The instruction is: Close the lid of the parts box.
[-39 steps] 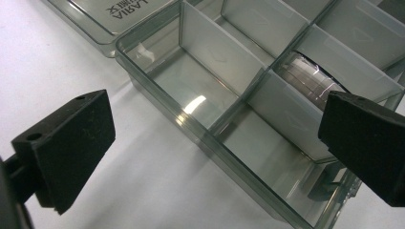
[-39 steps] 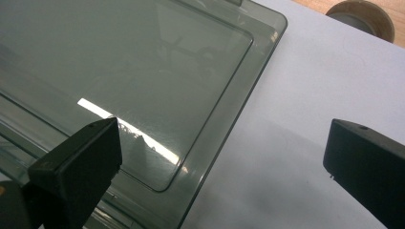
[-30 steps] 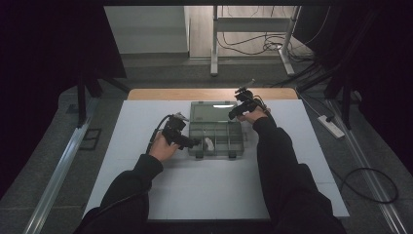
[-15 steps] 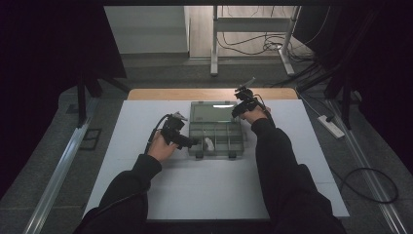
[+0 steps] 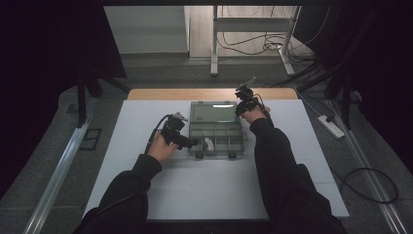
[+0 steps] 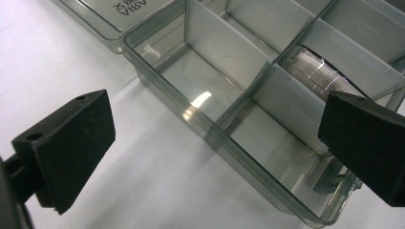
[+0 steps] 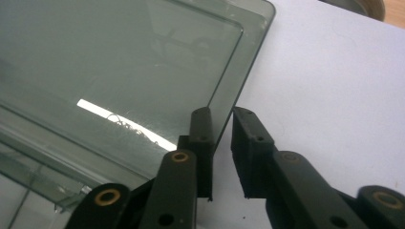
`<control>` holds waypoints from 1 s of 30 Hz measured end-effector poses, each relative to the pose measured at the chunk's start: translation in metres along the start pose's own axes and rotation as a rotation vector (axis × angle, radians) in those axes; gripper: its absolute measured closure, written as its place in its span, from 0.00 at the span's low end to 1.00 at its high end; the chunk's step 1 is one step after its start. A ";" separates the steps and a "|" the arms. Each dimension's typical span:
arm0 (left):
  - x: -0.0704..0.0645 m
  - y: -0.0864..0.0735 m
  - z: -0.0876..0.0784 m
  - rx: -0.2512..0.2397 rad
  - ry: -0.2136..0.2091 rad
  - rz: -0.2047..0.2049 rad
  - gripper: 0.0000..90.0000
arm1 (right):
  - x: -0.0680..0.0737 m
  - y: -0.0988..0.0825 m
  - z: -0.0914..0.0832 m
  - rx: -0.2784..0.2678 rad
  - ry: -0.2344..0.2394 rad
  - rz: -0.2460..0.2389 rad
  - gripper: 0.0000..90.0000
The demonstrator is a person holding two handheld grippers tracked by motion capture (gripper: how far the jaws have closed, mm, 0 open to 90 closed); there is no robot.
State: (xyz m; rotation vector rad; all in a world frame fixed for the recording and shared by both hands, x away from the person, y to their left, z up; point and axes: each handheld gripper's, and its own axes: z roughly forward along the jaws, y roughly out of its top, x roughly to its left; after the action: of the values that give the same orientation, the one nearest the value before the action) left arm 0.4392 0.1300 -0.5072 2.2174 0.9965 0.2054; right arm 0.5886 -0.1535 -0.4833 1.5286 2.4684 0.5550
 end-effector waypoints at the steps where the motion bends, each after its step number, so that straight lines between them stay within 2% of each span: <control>1: 0.000 0.000 0.000 0.000 0.000 0.000 0.00 | 0.000 0.000 0.000 -0.003 0.000 0.014 0.89; 4: 0.000 0.000 0.000 0.001 0.000 -0.001 0.00 | 0.000 0.001 0.000 0.005 0.000 0.045 0.90; 10: 0.001 0.001 -0.001 -0.005 0.003 -0.001 0.00 | 0.001 0.005 0.000 0.028 -0.008 0.150 0.95; 16: 0.002 0.001 -0.002 -0.006 0.003 -0.005 0.00 | 0.001 0.008 0.000 0.038 0.000 0.224 0.98; 25: 0.004 0.002 -0.004 -0.014 0.001 -0.022 0.00 | -0.001 0.008 0.000 0.035 0.020 0.279 0.98; 30: 0.006 0.005 -0.003 -0.013 0.007 -0.031 0.00 | -0.001 0.007 -0.001 0.022 0.024 0.289 0.99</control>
State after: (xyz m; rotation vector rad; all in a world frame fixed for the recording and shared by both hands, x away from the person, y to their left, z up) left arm 0.4449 0.1335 -0.5025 2.1890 1.0301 0.2046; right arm 0.5941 -0.1520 -0.4793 1.9133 2.2908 0.5956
